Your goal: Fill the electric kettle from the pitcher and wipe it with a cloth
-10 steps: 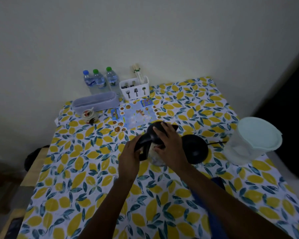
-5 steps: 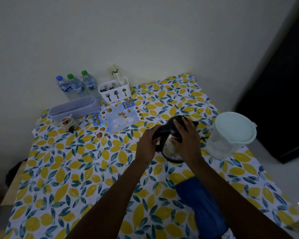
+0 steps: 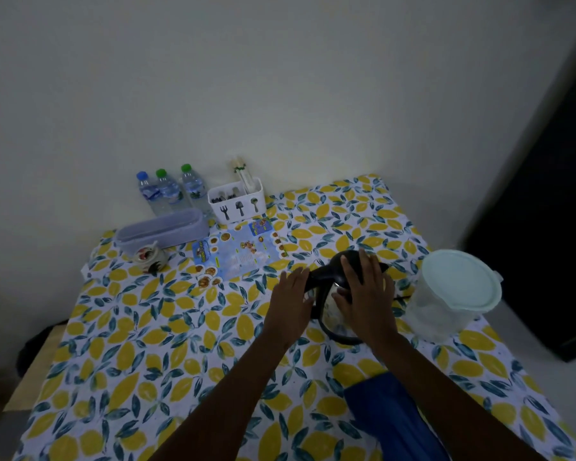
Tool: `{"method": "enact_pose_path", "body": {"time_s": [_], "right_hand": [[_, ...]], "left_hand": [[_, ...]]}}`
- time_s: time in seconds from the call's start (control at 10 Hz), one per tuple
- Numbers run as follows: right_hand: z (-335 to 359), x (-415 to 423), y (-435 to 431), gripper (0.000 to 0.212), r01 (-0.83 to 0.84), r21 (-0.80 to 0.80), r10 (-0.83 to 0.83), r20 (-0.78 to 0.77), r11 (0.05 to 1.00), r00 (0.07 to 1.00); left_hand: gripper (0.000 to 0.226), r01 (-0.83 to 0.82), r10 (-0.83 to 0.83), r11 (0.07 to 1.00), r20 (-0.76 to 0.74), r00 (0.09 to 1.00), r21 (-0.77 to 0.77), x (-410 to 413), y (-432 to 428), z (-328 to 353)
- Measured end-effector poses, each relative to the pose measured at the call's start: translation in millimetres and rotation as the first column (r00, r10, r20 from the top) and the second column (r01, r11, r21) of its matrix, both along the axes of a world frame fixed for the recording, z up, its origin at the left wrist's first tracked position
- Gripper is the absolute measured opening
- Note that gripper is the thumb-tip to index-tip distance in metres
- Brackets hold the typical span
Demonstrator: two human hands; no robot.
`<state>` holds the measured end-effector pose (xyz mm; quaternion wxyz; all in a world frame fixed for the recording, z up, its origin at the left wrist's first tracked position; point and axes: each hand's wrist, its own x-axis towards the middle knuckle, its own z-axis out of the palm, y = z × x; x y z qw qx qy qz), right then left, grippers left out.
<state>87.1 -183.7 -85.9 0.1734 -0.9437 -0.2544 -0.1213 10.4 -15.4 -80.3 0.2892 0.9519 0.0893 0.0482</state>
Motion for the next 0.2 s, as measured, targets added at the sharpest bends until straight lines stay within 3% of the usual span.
{"method": "enact_pose_path", "body": {"time_s": [0.2], "right_hand": [[53.7, 14.7, 35.4, 0.068, -0.174, -0.019, 0.175, 0.060, 0.985, 0.983]], "left_hand": [[0.059, -0.046, 0.022, 0.967, 0.097, 0.995, 0.252, 3.2, 39.0, 56.2]]}}
